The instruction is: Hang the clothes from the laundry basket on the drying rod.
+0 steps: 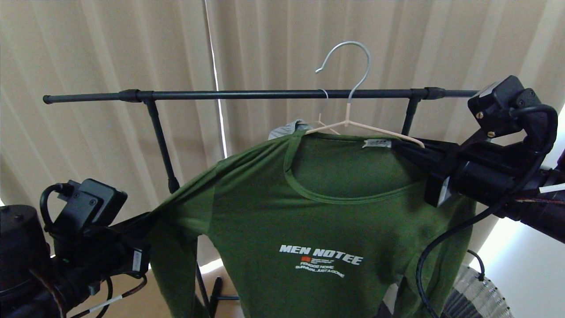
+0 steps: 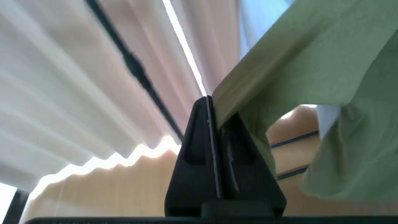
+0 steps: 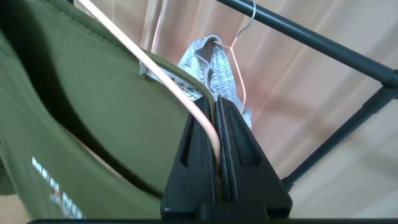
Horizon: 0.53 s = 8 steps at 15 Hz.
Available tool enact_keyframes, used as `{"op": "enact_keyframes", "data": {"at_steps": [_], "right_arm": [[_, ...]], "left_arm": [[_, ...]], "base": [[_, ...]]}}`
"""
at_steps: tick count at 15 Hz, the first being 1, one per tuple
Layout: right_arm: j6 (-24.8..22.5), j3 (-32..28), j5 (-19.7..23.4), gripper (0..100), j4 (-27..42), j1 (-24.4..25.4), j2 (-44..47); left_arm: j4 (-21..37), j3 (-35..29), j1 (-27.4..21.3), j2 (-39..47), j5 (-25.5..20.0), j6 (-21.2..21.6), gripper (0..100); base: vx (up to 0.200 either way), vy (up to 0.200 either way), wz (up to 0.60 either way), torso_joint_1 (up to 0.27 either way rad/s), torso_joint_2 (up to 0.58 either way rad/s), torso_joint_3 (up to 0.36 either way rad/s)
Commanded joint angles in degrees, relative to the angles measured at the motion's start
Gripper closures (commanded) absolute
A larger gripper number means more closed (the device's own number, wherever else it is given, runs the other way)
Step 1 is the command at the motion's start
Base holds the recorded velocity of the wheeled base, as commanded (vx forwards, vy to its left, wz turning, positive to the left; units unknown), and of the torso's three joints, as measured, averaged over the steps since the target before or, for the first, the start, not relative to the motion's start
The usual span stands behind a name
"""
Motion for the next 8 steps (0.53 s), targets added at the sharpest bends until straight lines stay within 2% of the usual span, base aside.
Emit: {"op": "enact_keyframes", "data": {"at_steps": [1, 6, 7, 8], "right_arm": [[0.0, 0.1, -0.1, 100, -0.1, 0.0, 0.0], [0.0, 0.1, -0.2, 100, -0.1, -0.1, 0.1], [0.0, 0.0, -0.2, 100, -0.1, -0.1, 0.0], [-0.1, 0.0, -0.2, 100, 0.0, -0.2, 0.0]], "left_arm": [[0.0, 1.0, 1.0, -1.5, 0.1, -0.1, 100], [0.0, 0.5, 0.5, -1.6, 0.0, -0.2, 100], [0.0, 0.5, 0.3, -1.7, -0.1, -0.2, 0], [0.0, 0.4, -0.1, -1.8, -0.3, -0.2, 0]], "base": [[0.0, 0.0, 0.0, 0.0, 0.0, 0.0], [0.0, 0.0, 0.0, 0.0, 0.0, 0.0], [0.0, 0.0, 0.0, 0.0, 0.0, 0.0], [0.0, 0.0, 0.0, 0.0, 0.0, 0.0]]}}
